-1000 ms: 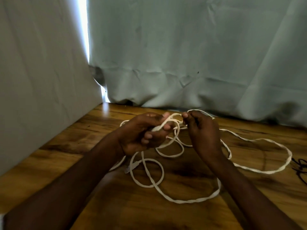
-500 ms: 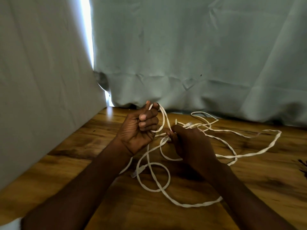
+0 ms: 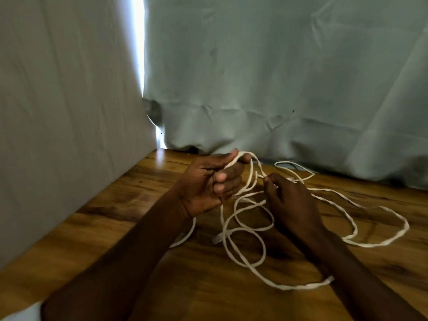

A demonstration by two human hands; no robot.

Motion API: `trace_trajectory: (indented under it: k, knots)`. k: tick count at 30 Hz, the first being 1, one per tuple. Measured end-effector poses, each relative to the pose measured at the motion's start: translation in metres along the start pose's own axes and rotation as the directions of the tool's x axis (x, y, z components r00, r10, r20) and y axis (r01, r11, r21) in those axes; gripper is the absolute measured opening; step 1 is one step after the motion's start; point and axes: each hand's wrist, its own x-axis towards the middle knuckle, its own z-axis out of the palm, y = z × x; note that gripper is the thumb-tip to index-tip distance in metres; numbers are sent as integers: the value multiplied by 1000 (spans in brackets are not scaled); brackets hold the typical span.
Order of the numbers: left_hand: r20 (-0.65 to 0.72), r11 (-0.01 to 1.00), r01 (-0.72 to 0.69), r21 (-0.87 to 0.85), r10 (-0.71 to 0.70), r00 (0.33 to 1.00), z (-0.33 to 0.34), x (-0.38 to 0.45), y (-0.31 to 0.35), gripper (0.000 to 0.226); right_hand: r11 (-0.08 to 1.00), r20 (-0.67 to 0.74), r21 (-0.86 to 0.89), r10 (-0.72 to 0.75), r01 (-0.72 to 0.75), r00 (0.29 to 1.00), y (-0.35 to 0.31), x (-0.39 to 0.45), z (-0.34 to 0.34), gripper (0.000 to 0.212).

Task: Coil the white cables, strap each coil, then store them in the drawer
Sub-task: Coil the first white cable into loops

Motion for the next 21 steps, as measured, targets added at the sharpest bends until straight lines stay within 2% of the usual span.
trace_trajectory:
  k: [3,5,12,17,21]
  knots:
    - [65,998,59,4,-59,996,3,2,-3,32,1000,-48,-6,21,-21,999,3,3,2,36]
    - [66,999,47,-17,-46,997,2,3,-2,32,999,-52,-21,23,-24,998,3,1,2,37]
    - [-71,995,-44,-94,37,997,1,7,-3,30,1000,-109,-11,-2,1,994,1,-2,-4,36]
    - [-31,993,101,56,-100,995,0,5,-9,31,994,-244,-2,101,-105,965,9,2,-9,33]
    - [10,976,217,0,-217,976,8,4,-21,34,976,-290,121,208,-180,934,17,8,-19,33]
